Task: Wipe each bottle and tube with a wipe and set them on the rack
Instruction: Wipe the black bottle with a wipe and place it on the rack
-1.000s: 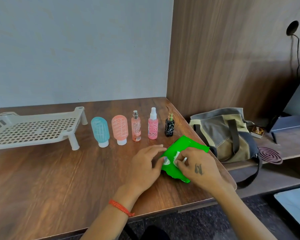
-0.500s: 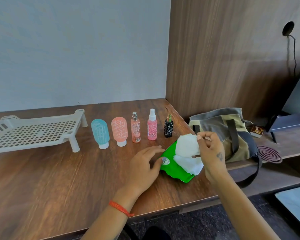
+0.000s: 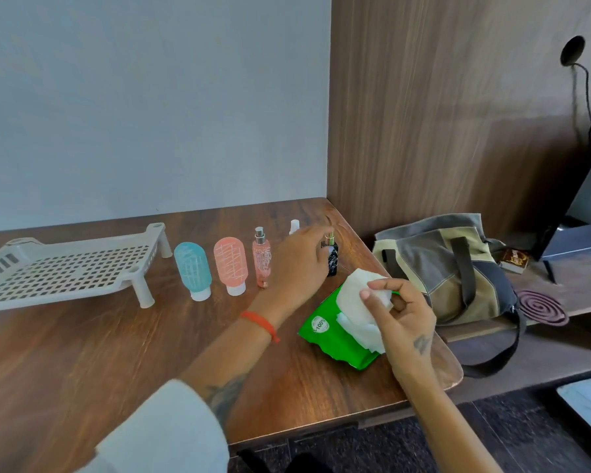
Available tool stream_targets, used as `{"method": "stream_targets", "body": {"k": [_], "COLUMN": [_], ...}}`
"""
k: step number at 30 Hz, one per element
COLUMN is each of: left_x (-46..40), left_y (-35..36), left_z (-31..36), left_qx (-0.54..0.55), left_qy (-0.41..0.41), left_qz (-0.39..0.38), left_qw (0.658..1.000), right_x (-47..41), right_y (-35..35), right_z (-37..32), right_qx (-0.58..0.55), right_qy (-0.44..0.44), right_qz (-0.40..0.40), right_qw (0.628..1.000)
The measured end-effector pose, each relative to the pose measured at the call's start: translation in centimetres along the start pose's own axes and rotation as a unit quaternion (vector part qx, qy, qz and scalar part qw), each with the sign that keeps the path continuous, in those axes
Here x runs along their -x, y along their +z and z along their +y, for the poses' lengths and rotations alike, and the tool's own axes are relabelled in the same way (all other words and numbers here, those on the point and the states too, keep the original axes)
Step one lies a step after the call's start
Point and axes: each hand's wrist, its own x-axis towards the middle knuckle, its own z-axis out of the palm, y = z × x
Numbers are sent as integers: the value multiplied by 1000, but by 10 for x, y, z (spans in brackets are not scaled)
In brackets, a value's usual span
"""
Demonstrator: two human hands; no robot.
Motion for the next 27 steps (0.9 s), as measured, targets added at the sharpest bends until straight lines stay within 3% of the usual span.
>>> {"method": "stream_targets", "body": {"k": [5, 11, 17, 27], "left_x": [-42, -59, -48, 19], "left_y": [18, 39, 30, -48], "left_z": [1, -16, -12, -12], "left_qx": [-53, -33, 67, 206], "left_qy": [-53, -124, -122, -145], "left_qz": [-38, -71, -64, -17], "left_qw": [996, 989, 988, 968], "right_x": [-1, -4, -4, -1], "right_y": [2, 1, 2, 1], "right_z": [6, 14, 11, 9], "right_qx": [22, 51, 81, 105], "right_qy": [-44, -94, -128, -137], "right_qz": [18, 10, 22, 21], "right_qw": [999, 994, 988, 985]}}
